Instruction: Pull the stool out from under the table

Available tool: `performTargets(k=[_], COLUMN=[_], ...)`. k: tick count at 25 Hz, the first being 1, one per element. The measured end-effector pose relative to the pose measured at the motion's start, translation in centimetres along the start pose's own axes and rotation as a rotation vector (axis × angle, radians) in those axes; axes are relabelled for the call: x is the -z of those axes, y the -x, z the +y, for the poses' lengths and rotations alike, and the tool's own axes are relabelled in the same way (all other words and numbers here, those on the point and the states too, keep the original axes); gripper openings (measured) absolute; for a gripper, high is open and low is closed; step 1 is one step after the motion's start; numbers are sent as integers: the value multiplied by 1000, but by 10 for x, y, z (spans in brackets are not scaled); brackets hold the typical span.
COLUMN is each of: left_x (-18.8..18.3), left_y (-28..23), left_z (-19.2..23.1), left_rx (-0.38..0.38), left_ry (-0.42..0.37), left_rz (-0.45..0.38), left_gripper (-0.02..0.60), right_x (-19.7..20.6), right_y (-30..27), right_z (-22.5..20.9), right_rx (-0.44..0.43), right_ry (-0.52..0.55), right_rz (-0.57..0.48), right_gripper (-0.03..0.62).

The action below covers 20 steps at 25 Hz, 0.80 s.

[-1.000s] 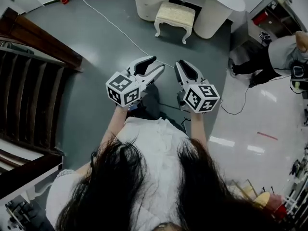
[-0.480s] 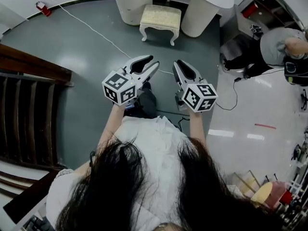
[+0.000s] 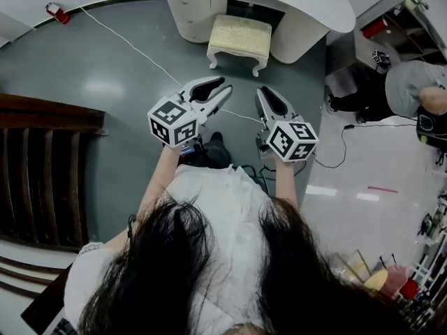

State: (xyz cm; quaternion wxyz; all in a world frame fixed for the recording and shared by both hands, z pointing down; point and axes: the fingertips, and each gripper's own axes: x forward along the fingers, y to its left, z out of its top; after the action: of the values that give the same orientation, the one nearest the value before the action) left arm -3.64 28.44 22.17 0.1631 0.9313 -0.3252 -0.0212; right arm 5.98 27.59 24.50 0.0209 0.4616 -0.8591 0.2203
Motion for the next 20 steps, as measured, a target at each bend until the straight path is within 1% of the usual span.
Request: performTargets(k=[3,6,13,20], left_x=[-3,-2,7,28], left_y=[-12,-19,-34,-47], left_z=[33,59,92,131], left_rx=[8,9,5,-72], left_ry=[12,44,113,154], left_rz=[16,21,26,45], left_gripper=[123,123,123,123], right_x=[-3,-1,0,5], right_y=[-27,-42,-57,-90], right_z=[-12,-22,-49,-86], right_rx=[28,60,124,118], right_ry=[-9,-13,-14,-1], right_rz=[13,40,102,169], right_gripper=[79,78,78,78])
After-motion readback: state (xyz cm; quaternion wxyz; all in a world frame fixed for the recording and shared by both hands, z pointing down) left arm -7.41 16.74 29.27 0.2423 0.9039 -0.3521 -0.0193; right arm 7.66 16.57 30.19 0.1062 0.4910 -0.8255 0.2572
